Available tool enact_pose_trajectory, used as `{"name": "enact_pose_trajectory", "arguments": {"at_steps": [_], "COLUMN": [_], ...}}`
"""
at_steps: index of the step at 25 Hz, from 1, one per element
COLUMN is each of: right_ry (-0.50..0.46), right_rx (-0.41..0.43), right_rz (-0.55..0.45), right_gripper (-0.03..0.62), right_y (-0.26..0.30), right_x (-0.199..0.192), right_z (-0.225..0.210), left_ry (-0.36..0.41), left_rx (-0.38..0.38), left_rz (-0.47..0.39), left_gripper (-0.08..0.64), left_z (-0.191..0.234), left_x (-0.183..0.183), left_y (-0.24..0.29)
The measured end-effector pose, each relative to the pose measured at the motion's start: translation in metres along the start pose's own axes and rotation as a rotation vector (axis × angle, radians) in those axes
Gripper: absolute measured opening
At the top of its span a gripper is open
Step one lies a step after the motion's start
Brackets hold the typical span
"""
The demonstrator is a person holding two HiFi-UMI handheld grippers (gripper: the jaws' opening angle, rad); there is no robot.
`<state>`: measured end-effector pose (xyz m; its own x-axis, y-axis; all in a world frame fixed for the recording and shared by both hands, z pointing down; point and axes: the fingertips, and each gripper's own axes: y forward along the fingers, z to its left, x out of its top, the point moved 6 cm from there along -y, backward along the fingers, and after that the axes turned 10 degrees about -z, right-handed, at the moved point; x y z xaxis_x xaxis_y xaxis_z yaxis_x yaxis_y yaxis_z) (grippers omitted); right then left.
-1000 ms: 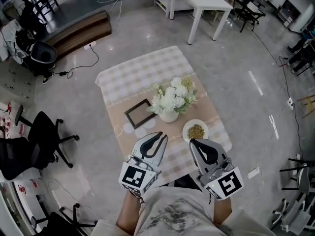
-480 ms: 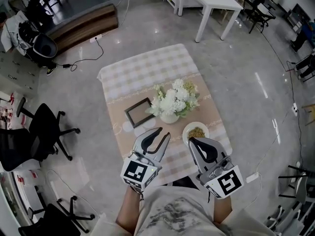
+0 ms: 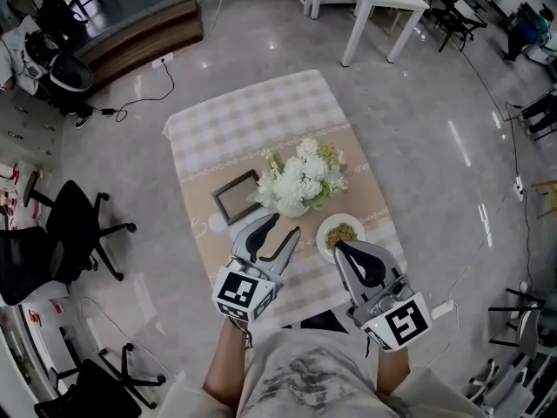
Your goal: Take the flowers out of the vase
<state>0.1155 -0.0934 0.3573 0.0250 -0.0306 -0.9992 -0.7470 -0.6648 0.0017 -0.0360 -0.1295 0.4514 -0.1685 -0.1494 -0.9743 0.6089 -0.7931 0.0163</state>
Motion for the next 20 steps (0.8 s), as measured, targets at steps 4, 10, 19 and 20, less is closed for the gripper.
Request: {"name": "enact_pose_trajectory", "arguments": {"at_steps": [4, 10, 19, 20], "right_ry": [0.000, 0.001, 0.001, 0.001], "right_rx": [-0.007, -0.015, -0.033, -0.035], "right_rz": [0.005, 0.015, 0.029, 0.030], "right_gripper": [0.017, 0.017, 0.017, 0.017], "right_y": [-0.002, -0.003, -0.007, -0.008], "right_x": [-0.001, -0.003, -0.007, -0.007], "right_z": [-0.003, -0.006, -0.008, -0.008], "left_ry": [-0.003, -0.004, 0.014, 0.019], "left_rx": [0.001, 0.005, 0.016, 0.019], "left_rz": [0.004, -0.001, -0.006, -0.005], "left_gripper": [0.206, 0.231, 0.294, 0.307], "left_z": [0.002, 0.006, 0.012, 0.012], "left_x": [-0.007, -0.015, -0.027, -0.027], "left_y": [0.006, 0.015, 0.029, 0.031]}}
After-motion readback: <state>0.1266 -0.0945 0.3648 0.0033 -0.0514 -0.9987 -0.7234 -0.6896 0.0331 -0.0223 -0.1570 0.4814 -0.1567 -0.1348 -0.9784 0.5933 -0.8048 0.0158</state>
